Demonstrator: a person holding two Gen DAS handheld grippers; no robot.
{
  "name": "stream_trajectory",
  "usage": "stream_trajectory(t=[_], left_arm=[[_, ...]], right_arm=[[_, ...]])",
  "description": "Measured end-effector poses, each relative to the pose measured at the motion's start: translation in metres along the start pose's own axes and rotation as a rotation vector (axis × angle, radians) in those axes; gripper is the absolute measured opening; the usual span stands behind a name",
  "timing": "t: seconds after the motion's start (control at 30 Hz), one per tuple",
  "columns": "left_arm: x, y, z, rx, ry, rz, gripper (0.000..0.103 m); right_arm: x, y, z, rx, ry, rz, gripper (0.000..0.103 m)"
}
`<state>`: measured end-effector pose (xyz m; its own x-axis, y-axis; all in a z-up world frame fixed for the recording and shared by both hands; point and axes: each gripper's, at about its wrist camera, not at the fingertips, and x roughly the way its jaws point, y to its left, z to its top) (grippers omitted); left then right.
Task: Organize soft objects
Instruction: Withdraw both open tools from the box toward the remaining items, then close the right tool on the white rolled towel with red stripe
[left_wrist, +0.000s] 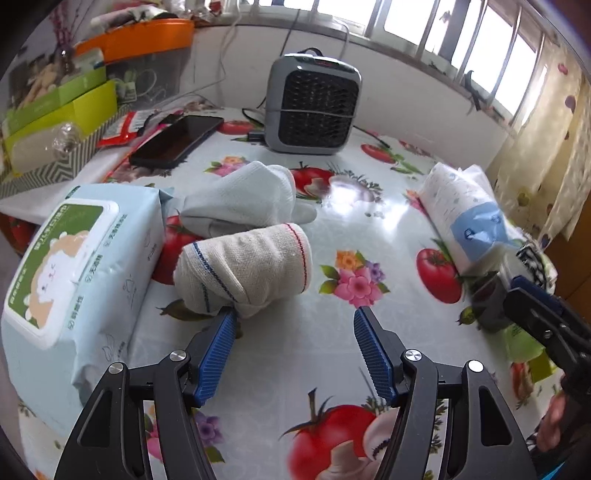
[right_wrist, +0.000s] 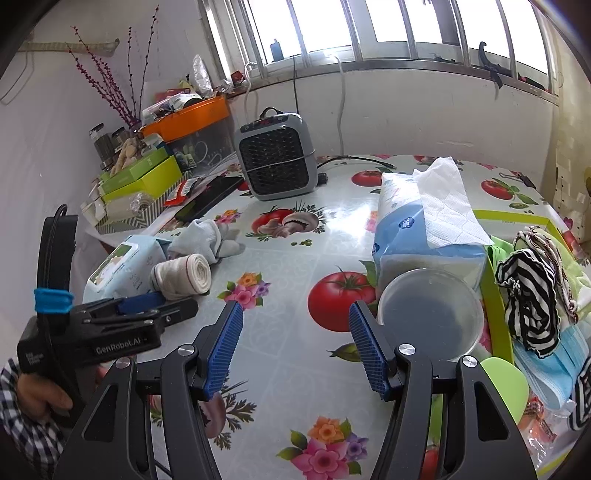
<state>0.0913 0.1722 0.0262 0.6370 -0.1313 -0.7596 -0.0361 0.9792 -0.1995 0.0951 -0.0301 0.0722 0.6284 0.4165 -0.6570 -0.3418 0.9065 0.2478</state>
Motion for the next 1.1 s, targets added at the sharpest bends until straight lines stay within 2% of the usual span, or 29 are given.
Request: stream_trajectory(t=[0.1, 0.2, 0.37, 0.57, 0.7, 0.8, 0.93, 1.1], left_arm=[[-0.01, 0.002, 0.0, -0.005, -0.018, 0.01, 0.065], [-0.025, 0.006, -0.001, -0.008, -0.038, -0.016, 0.065], [-0.054, 0.022, -0.003, 0.0, -0.084, 0.035, 0.065], [-0.078, 0.049, -0.002, -0.051, -0.131, 0.066, 0.065], [-0.083, 0.061, -0.003, -0.073, -0.135, 0.072, 0.065], [-0.084, 0.069, -0.004, -0.084, -0.137, 0.07, 0.065], [-0.083, 0.079, -0.002, -0.116, -0.137, 0.051, 0.065], [-0.083, 0.083, -0.001, -0.123, -0.143, 0.042, 0.065]], right_arm=[[0.005, 0.002, 0.003, 0.0, 0.01, 0.011, 0.061], [0.014, 0.008, 0.007, -0.008, 0.024, 0.037, 0.061], [0.031, 0.027, 0.013, -0.045, 0.044, 0.082, 0.061], [0.059, 0.062, 0.024, -0.09, 0.074, 0.149, 0.061], [0.082, 0.082, 0.025, -0.112, 0.115, 0.196, 0.061], [0.091, 0.091, 0.027, -0.144, 0.115, 0.221, 0.061], [0.099, 0.099, 0.035, -0.174, 0.103, 0.211, 0.061], [0.113, 0.098, 0.03, -0.144, 0.187, 0.251, 0.061]])
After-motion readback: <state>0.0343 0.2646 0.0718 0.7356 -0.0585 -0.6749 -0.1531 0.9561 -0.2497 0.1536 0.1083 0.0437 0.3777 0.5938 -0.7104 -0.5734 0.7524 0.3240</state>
